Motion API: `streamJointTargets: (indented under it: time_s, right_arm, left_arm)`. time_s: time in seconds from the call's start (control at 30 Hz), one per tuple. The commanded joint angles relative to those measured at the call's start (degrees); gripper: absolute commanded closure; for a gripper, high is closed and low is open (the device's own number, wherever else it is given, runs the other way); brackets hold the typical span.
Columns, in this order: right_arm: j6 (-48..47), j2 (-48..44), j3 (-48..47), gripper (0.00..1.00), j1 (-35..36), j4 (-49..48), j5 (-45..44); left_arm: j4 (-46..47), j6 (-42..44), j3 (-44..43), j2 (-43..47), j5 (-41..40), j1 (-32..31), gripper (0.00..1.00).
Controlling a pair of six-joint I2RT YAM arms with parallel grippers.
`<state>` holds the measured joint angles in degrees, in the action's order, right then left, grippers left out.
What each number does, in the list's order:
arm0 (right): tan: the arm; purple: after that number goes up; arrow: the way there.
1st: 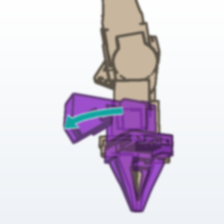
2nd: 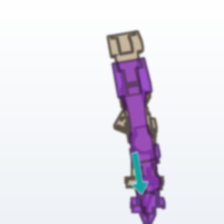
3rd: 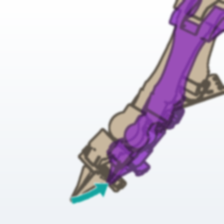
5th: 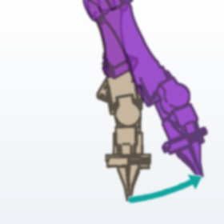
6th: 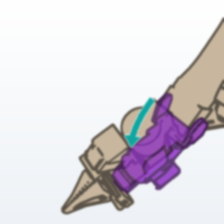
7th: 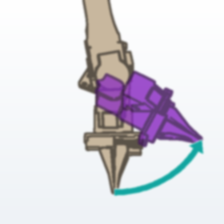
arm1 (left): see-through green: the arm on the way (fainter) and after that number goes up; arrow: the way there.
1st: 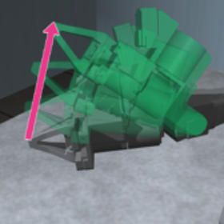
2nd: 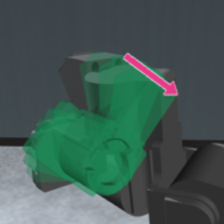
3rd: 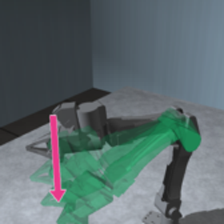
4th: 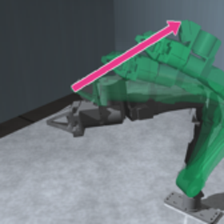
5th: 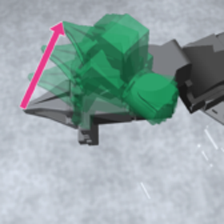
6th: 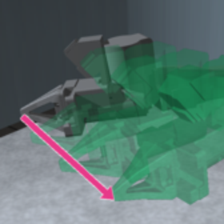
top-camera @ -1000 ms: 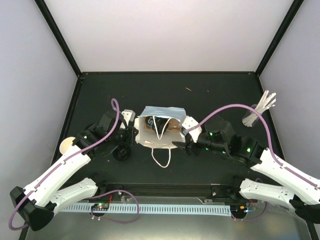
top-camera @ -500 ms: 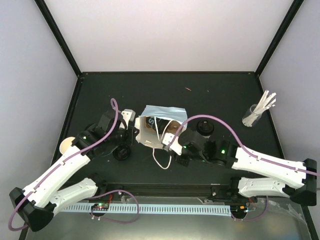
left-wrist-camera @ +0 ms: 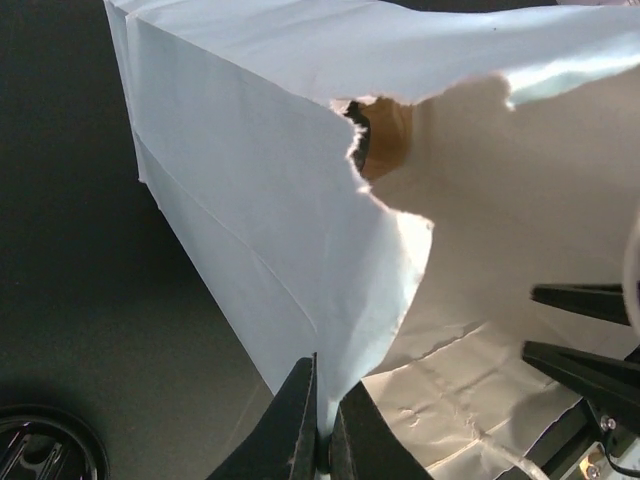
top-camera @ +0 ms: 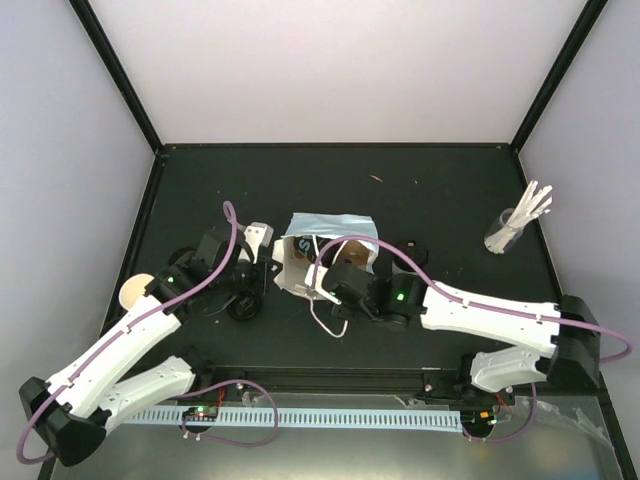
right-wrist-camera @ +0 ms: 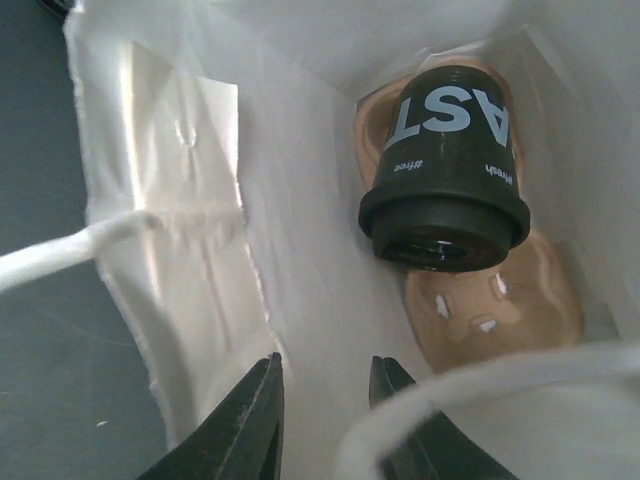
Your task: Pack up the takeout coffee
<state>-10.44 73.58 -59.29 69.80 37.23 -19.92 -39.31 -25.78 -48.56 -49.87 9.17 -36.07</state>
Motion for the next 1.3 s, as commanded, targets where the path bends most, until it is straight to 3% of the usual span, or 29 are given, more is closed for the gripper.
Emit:
streamJointTargets:
  time_s: [0.0, 0.13, 0.43, 0.77, 1.07, 1.27]
  right_arm:
    - [-4.32, 3.87, -1.64, 0.69, 0.51, -5.56, -7.78]
    - [-8.5, 6.0, -1.73, 0.58, 0.51, -10.44, -11.17]
    - [-12.16, 12.58, -4.12, 0.52, -0.82, -10.43, -12.95]
    - [-5.94, 16.61, -8.3, 0.28, -4.87, -6.97, -9.53]
    - [5.76, 16.49, -6.34, 0.01, -7.53, -11.0, -6.96]
    - [12.64, 18.06, -5.64, 0.0, -9.05, -13.43, -6.52]
  left_arm:
    - [3.02, 0.07, 0.82, 0.57, 2.53, -0.19, 0.98]
    - [3.26, 0.15, 1.8, 0.65, 3.26, -0.18, 0.98]
    - [1.98, 1.39, 3.09, 1.2, 3.55, -0.14, 0.98]
    - [1.93, 1.31, 5.24, 2.64, 3.92, -0.16, 0.98]
    - [2.97, 0.31, 6.53, 3.11, 4.66, -0.18, 0.98]
    - [4.17, -0.53, 7.33, 2.87, 5.93, -0.25, 0.98]
